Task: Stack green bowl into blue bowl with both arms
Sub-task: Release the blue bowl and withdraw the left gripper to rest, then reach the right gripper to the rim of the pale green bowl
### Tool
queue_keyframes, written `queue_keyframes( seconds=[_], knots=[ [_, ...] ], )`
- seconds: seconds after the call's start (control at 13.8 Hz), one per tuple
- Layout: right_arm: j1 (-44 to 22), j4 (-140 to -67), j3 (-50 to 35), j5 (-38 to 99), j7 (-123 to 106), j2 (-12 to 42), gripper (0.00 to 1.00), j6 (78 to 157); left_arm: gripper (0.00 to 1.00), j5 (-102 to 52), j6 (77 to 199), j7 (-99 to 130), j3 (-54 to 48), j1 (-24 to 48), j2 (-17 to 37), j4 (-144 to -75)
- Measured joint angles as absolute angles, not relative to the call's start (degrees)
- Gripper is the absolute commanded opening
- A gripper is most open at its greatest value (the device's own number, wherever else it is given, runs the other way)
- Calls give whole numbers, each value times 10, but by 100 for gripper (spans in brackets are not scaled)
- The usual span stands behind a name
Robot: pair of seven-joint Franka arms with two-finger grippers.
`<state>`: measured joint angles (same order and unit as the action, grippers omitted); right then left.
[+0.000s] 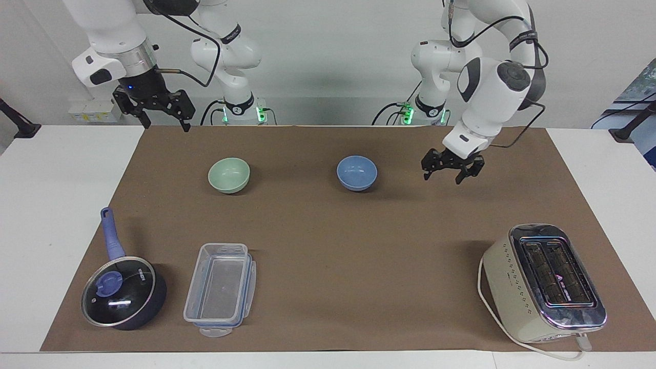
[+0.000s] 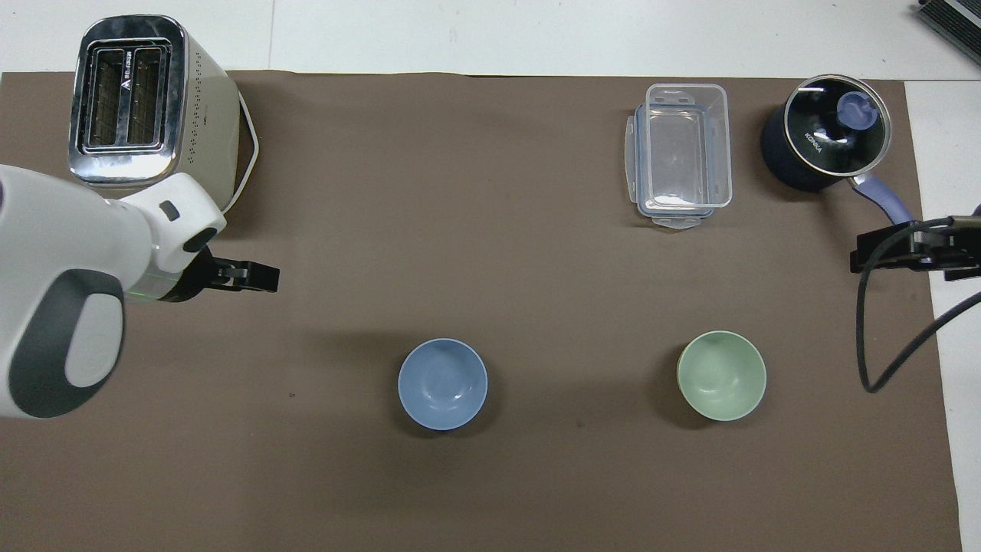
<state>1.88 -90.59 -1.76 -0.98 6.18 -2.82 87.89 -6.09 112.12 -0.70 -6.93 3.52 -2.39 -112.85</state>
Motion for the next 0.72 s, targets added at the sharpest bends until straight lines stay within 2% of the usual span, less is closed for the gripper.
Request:
queue_keyframes(
  seconds=[0.29,0.58,0.72],
  knots=[
    [19,-952,-18,-9,62,-49,100,900,100,-33,1050,-69,-68,-30,-25,-1066],
    [18,-1049,-18,-9,62,-90,100,956,100,-9,976,-72,-70,-37,-22,-984],
    [18,-1092,-18,-8,62,-105,100,984,100,-8,968,-72,-69,-41,-18,-978]
  ],
)
